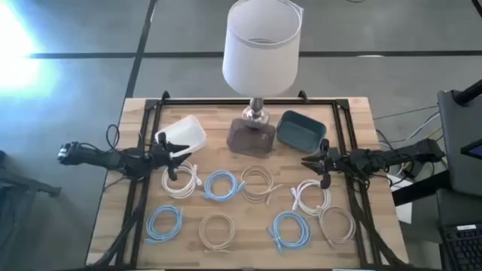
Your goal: Sort HDMI cables
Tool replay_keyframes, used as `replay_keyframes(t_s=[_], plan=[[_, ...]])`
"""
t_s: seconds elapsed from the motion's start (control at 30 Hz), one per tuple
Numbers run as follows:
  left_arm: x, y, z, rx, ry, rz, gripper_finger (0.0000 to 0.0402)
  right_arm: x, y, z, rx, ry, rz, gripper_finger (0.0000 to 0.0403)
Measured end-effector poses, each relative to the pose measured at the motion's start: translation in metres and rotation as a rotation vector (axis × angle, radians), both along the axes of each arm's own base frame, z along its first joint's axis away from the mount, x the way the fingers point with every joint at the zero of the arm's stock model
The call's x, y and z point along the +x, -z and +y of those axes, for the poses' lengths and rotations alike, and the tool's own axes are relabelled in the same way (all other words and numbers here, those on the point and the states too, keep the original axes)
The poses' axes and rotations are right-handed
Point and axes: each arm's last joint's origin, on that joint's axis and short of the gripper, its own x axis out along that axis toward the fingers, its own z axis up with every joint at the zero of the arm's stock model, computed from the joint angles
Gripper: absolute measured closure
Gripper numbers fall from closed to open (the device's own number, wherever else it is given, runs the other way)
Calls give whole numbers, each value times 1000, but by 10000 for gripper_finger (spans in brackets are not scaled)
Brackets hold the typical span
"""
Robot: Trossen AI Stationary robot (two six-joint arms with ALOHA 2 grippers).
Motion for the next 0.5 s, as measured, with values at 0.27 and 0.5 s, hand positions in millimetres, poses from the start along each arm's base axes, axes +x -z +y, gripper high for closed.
replay_keyframes(t_s=[0.27,0.5], plan=[[0,0,0,0,0,0,259,0,0,0,0,0,0,321],[0,0,0,0,0,0,259,0,0,0,0,0,0,316]])
